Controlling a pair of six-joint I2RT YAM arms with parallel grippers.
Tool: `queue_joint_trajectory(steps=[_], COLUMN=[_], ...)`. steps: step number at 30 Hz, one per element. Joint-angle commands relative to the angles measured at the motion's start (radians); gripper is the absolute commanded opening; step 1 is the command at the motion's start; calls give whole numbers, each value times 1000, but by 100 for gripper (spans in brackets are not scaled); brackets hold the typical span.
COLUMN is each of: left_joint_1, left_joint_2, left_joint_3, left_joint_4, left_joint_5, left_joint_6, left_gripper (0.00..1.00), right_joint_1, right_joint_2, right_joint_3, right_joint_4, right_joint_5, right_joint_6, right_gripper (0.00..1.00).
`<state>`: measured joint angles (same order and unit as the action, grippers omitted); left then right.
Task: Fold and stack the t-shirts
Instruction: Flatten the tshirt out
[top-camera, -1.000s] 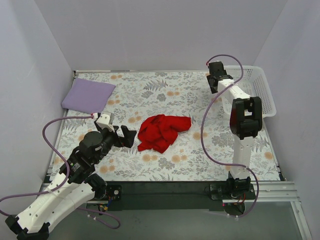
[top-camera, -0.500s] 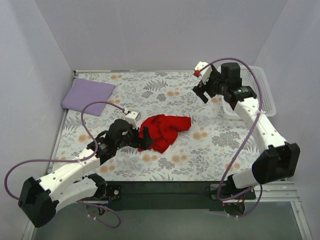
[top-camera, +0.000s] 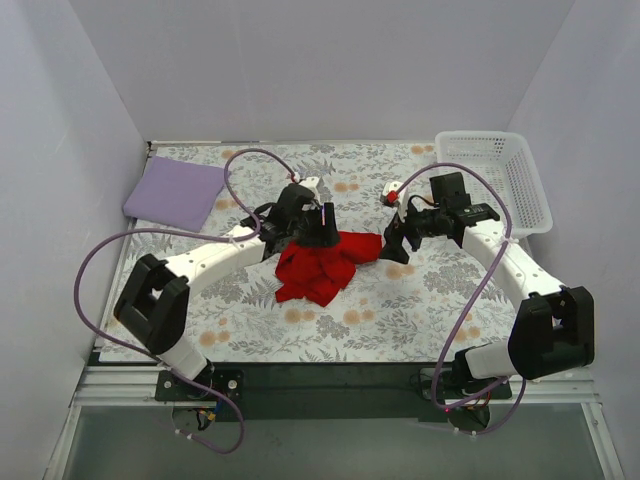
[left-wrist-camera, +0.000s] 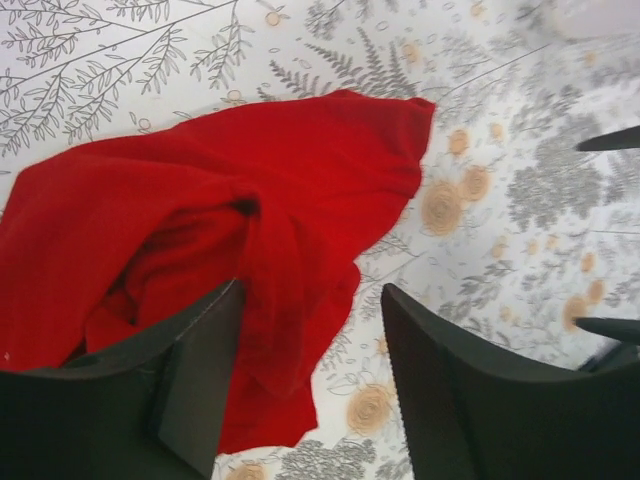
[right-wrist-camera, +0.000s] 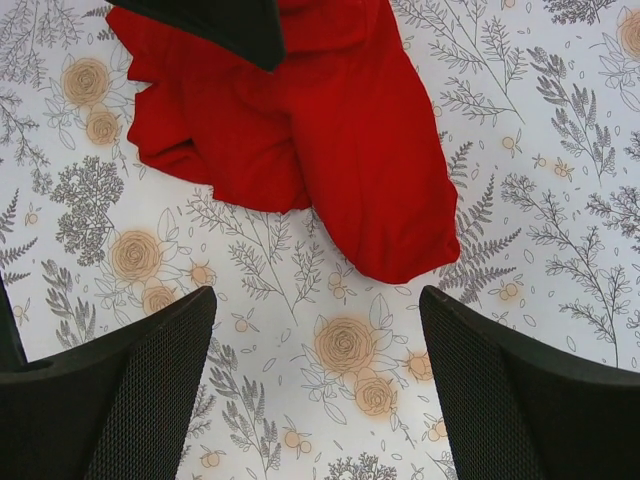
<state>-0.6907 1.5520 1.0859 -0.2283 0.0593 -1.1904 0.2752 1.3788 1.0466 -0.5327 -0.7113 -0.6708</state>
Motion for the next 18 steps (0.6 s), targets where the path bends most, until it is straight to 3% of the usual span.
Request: queue_joint_trajectory(steps=[1,2,3,5,10,18], left_joint_1=[3,3,2,2,5,25], left_joint_2=[101,121,129,123,-61,-273], left_joint_3=[126,155,178,198,164,16], left_joint_4=[-117,-126,-131,-135,-134,-158], left_joint_5=[-44,-14,-3,22,-35,33], left_joint_6=[55,72,80,95,101,61], left_gripper=[42,28,2,0,0,0], right_joint_1=[-2,-2,-4,-2,-2,-1], right_joint_2=[-20,-14,-4,23,172,449], right_joint_3=[-8,-13,-13,-4,82,351], right_joint_4=[49,59,65,71,71,30], right_joint_5=[-2,18,38,49,82,171], right_joint_6=[34,42,43,50,105,237], right_gripper=[89,88,88,88,82,76])
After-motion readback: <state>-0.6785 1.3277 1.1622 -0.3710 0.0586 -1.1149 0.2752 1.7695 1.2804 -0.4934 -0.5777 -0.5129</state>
